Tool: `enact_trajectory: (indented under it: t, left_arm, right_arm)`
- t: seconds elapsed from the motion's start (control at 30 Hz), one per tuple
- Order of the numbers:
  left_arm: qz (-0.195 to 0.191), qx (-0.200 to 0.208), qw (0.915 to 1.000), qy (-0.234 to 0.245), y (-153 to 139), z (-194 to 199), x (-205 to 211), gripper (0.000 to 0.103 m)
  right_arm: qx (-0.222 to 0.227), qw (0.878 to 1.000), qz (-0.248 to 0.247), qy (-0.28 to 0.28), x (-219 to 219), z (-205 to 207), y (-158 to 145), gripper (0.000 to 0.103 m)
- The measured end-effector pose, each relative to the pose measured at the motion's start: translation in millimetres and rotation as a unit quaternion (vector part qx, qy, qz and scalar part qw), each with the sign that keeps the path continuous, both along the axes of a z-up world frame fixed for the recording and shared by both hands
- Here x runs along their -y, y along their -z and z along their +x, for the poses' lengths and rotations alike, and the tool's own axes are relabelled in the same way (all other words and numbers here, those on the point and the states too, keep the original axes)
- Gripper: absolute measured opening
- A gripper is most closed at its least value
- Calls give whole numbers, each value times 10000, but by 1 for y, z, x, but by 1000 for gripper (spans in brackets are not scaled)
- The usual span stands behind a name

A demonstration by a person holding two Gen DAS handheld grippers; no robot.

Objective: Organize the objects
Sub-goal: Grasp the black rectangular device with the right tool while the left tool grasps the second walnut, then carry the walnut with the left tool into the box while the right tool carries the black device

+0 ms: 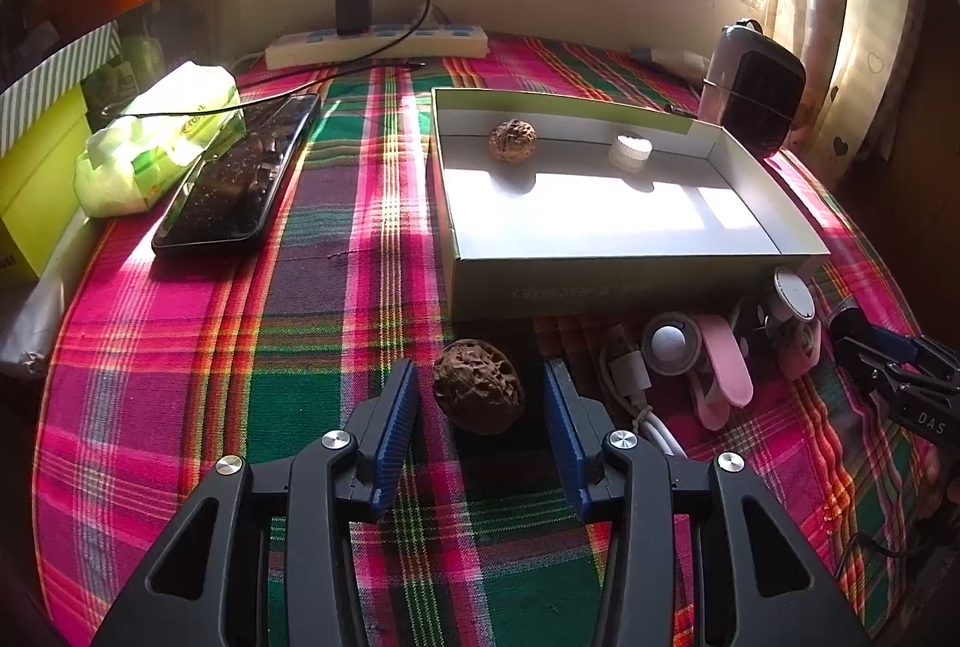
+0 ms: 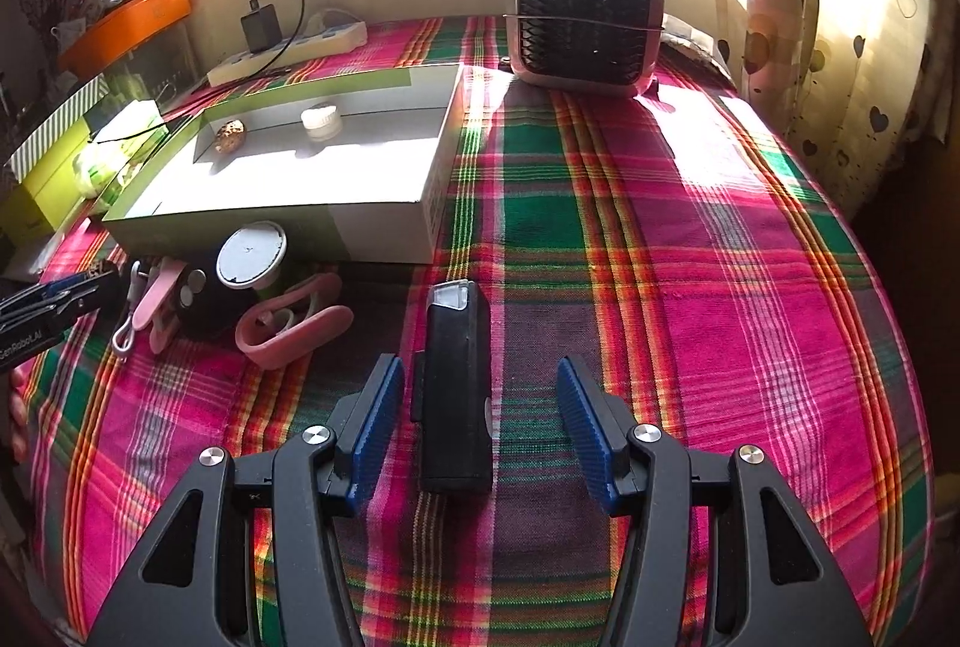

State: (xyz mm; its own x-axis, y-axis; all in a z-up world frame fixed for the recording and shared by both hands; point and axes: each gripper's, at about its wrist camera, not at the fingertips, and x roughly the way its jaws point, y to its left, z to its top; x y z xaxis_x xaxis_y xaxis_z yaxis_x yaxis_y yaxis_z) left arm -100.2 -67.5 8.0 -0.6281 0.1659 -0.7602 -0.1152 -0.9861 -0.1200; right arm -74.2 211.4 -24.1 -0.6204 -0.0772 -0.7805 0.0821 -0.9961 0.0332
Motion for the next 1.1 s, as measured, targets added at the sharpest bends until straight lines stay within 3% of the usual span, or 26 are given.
enact_trajectory:
  t: [0.2, 0.47, 0.6, 0.93, 1.1]
  left_arm:
    - [8, 1, 10000, -24, 0, -1, 1, 39]
    - [27, -4, 9999, -105, 0, -2, 5, 28]
    - [31, -5, 9999, -107, 0, -2, 5, 28]
    - [18, -7, 9999, -105, 0, -2, 6, 28]
    - [17, -7, 9999, -105, 0, -2, 5, 28]
  right_arm:
    - [-4, 10000, -21, 27, 0, 1, 0, 53]
    - [-9, 10000, 30, 38, -1, 1, -1, 47]
    - [-18, 10000, 9, 38, -2, 1, -1, 44]
    - [-36, 10000, -46, 1, -2, 3, -3, 25]
    - [-34, 10000, -55, -3, -2, 2, -3, 25]
